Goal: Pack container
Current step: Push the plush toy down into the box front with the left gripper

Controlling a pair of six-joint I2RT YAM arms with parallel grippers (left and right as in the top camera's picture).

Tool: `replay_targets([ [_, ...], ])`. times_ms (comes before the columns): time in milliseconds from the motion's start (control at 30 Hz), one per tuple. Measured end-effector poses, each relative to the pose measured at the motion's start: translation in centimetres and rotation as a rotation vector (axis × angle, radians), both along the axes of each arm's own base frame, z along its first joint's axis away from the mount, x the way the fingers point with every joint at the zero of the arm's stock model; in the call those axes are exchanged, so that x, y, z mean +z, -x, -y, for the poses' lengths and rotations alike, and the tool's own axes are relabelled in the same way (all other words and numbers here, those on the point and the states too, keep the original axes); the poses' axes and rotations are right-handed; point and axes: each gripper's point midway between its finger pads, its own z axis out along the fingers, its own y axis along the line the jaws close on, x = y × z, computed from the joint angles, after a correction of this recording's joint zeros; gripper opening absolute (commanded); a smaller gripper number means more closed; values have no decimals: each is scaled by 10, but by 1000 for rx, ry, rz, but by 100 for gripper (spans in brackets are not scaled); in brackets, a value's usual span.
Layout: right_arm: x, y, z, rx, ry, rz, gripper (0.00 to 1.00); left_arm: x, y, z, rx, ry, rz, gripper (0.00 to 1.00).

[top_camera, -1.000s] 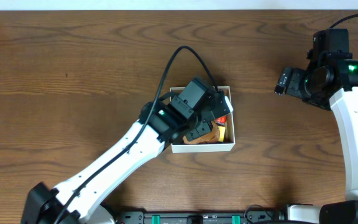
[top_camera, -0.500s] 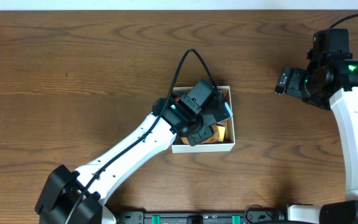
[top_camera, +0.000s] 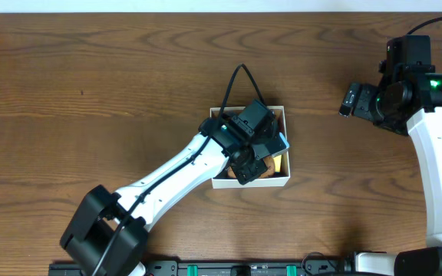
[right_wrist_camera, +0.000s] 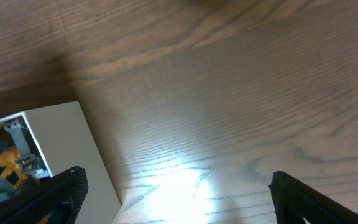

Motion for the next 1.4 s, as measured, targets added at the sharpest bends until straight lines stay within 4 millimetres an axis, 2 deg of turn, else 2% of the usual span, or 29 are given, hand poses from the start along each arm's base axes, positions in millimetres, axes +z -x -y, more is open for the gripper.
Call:
replay_targets([
  [267,0,0,0,0,0,0,96,-19,6,0,-3,-26,-63,6],
  [967,-1,2,0,0,0,-9,97,-33,13,-9,26,-9,-131,6],
  [1133,-1,4,0,0,-1,-19,97,-34,12,-22,88,-25,-186,6],
  [1267,-1,4,0,0,0,-18,97,-41,4,-49,233,-53,-273,6],
  [1400,-1,4,0,3,1,-17,97,-41,-1,-60,306,-41,-315,6],
])
